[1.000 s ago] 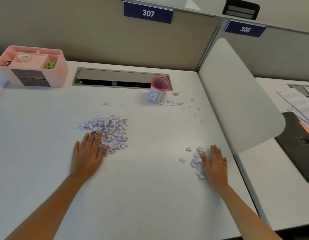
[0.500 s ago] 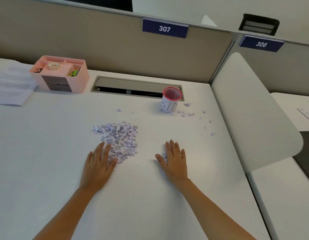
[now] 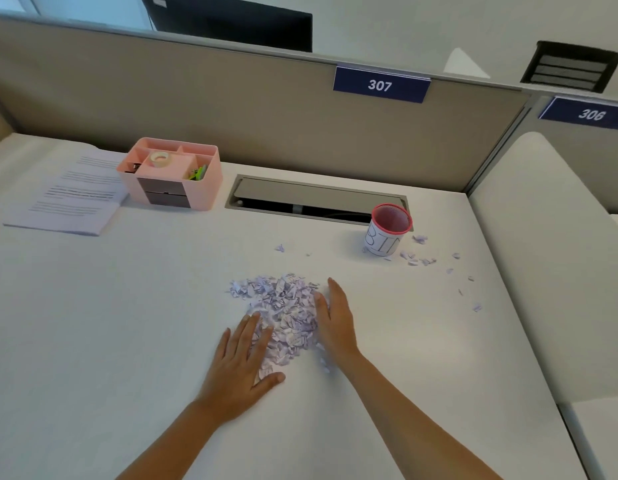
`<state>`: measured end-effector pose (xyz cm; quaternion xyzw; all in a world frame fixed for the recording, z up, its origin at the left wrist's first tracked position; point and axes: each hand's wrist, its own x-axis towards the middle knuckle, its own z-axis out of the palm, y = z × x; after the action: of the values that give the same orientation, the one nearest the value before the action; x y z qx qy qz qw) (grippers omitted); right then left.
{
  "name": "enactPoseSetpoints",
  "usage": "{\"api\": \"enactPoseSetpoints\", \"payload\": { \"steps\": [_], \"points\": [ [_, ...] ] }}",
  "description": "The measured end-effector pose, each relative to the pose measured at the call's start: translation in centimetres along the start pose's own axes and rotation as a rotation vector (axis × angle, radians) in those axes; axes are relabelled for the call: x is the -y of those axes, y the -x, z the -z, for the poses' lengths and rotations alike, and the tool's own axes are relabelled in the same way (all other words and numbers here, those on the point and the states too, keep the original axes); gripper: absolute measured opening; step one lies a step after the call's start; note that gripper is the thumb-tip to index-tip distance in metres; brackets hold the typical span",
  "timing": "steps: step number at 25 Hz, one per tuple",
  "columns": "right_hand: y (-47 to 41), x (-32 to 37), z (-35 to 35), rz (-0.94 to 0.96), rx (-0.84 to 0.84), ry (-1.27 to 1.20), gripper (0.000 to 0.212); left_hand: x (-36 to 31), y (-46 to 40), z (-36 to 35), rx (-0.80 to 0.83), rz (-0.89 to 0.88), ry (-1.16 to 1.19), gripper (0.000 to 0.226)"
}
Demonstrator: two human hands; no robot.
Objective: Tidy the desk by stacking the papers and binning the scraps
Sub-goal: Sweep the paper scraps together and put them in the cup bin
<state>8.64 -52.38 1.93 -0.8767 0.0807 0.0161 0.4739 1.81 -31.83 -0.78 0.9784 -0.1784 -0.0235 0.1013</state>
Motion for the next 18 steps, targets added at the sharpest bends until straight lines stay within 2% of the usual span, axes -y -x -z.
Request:
{"api": "enactPoseSetpoints", "payload": {
  "steps": [2, 6, 10, 12, 13, 16, 18],
  "points": [
    [-0.2, -0.5, 1.6, -0.010, -0.113, -0.007, 0.051, 0.8, -0.9, 0.5, 0.004, 0.079, 0.029, 0.087],
    [0.1, -3.9, 5.4, -0.006, -0.249, 0.229, 0.045, 2.7, -3.6, 1.2, -0.029, 0.240, 0.223, 0.099],
    [-0.2, -7.8, 9.8, -0.197, -0.362, 0.441, 0.055, 5.2, -6.9, 1.6, -0.130, 0.399, 0.378, 0.103],
    [-0.7, -8.8, 11.4, -0.203, -0.362, 0.511, 0.055, 5.8, -8.6, 1.6, -0.146, 0.405, 0.395, 0.105],
    [-1.3, -9.1, 12.0, -0.148, -0.351, 0.546, 0.052, 5.9, -9.6, 1.5, -0.146, 0.380, 0.401, 0.105],
    [-3.8, -8.2, 11.9, 0.223, -0.236, 0.681, 0.040, 5.5, -12.4, 1.6, -0.117, 0.285, 0.441, 0.105],
    [-6.4, -6.5, 10.7, 0.380, -0.149, 0.771, 0.036, 4.9, -13.8, 1.6, -0.088, 0.241, 0.466, 0.105]
  ]
}}
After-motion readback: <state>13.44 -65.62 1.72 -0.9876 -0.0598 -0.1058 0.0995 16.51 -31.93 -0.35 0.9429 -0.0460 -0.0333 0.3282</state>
